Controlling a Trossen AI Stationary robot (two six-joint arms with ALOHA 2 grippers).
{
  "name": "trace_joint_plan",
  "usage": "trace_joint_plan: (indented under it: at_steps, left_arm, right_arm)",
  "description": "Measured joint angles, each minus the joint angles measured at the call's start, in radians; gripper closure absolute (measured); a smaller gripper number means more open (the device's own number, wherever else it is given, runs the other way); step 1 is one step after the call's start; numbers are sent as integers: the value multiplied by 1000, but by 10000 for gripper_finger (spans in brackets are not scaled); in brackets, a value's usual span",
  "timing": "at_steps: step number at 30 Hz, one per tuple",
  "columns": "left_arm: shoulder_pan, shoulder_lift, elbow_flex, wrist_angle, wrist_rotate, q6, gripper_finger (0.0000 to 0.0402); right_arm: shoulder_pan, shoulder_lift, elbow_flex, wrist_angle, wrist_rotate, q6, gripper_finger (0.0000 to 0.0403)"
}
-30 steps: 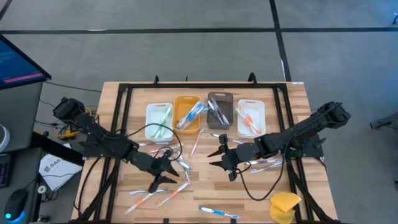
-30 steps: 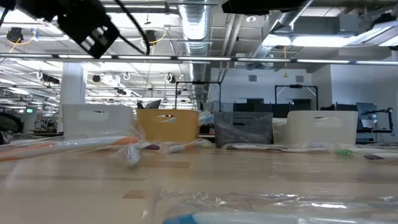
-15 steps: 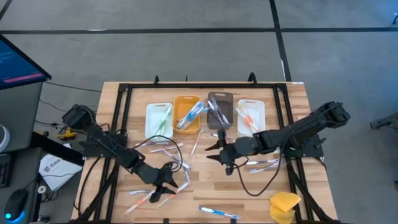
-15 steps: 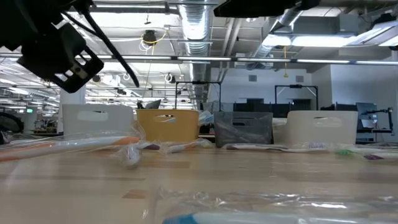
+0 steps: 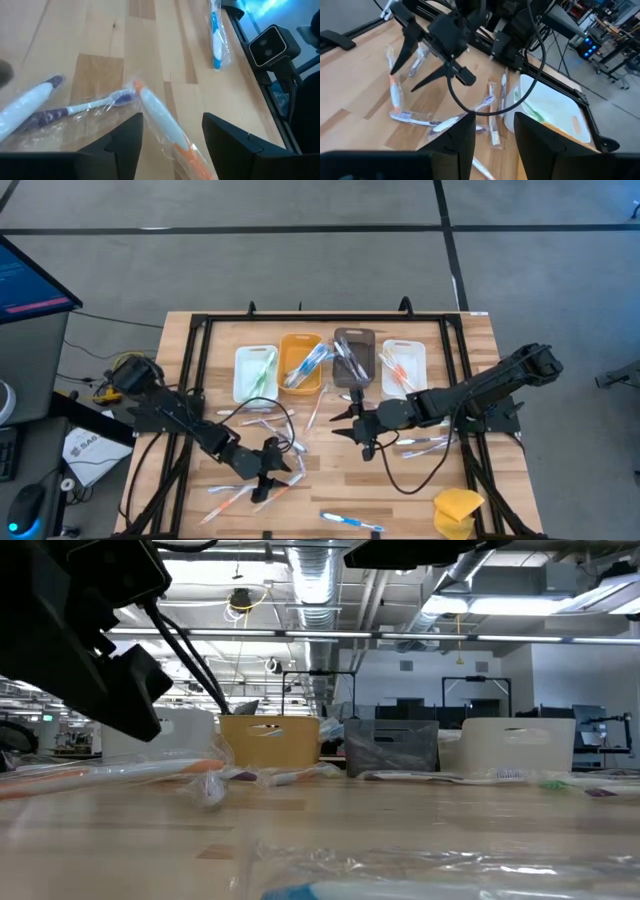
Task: Pick & Place Toothbrushes
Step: Put the orange toothbrush into the right white bin
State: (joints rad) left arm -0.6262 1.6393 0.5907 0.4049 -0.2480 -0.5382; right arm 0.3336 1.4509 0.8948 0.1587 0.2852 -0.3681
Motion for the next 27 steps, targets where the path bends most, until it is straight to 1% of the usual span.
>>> trace_joint_plan:
  at_steps: [4,12,18,22,24,27]
  left_arm:
    - [0,14,0,15,6,-3,191]
    - [9,14,0,16,9,-28,172]
    - [16,19,0,18,9,-61,159]
    - [17,52,4,18,9,-151,155]
    - [17,79,6,28,10,-155,155]
    - [17,120,21,86,25,-141,158]
  right_arm:
    - [5,0,0,0,0,11,274]
    - [8,0,0,9,0,105,274]
    - [29,0,0,3,0,118,274]
    - [47,0,0,3,0,107,274]
    - [47,0,0,3,0,107,274]
    - [46,0,0,2,0,107,274]
